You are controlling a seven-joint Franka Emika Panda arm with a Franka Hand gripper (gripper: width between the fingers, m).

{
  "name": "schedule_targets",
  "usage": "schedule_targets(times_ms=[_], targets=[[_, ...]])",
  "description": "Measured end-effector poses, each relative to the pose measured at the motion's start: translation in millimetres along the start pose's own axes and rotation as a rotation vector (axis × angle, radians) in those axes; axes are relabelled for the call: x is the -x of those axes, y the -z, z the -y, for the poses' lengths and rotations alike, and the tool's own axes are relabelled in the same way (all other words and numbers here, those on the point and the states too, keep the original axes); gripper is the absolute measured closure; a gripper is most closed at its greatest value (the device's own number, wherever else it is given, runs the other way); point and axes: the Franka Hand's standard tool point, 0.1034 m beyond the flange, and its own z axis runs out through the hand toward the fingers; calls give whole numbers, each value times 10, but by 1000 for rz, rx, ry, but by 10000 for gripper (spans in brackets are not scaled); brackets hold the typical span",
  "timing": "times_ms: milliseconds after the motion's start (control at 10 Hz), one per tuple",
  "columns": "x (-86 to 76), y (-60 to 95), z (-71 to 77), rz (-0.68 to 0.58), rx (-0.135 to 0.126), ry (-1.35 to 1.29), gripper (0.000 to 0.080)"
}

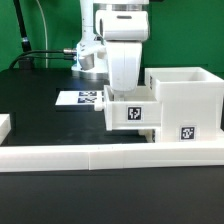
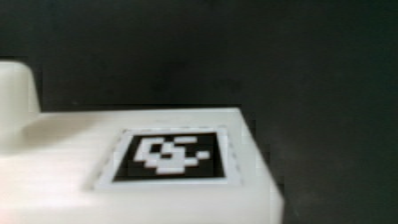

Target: Assemble drawer

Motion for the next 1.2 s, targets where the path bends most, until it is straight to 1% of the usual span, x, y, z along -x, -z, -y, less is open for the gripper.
schedule_targets(times_ms=[1200], targets=[[6,-5,-6,0,3,29,757]])
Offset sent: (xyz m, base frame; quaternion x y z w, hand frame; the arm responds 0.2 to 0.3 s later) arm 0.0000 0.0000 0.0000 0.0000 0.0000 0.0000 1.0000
